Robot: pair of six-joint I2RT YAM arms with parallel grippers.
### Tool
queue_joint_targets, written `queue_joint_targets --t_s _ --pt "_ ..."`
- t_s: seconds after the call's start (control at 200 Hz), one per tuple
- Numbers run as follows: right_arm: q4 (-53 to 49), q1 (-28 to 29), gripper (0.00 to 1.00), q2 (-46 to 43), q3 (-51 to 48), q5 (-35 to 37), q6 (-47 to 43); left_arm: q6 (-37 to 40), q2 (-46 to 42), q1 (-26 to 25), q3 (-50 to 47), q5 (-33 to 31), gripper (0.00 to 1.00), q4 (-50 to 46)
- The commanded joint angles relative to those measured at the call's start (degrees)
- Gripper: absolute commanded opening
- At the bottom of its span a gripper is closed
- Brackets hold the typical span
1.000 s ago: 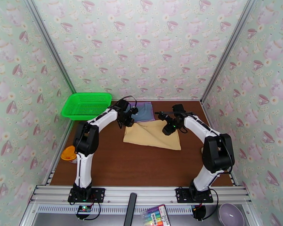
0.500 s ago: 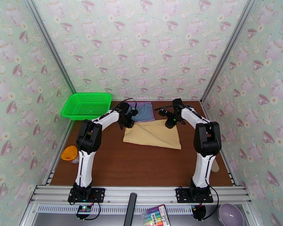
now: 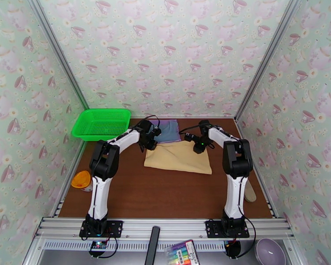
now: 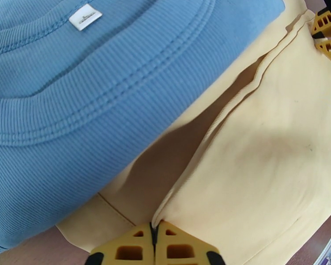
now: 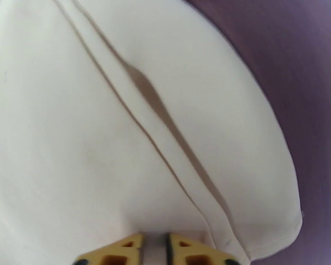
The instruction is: Fold and stack the mixed laundry pile
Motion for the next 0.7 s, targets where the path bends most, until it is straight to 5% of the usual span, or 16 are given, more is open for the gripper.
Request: queue_joint_targets --t_s 0.0,0.285,0.506,0.696 --pt "-0.4 0.0 0.04 0.0 0.3 1.5 1.0 -0.6 1.8 -0.5 1.2 -0.8 0.0 -1.4" --pt "2.1 0.0 0.0 -6.3 1.8 3.6 3.9 0.0 1.5 -0.7 0.6 -2.8 0.0 -2.3" --pt "1.0 0.0 0.0 -3.0 5.0 3.5 7.1 -0.1 1.3 -0.7 -0.3 -3.1 0.0 -2.2" --pt "0.5 0.0 0.0 -8.5 -4.5 3.1 11.0 -0.4 1.4 -0.8 0.0 -3.5 0.0 -2.8"
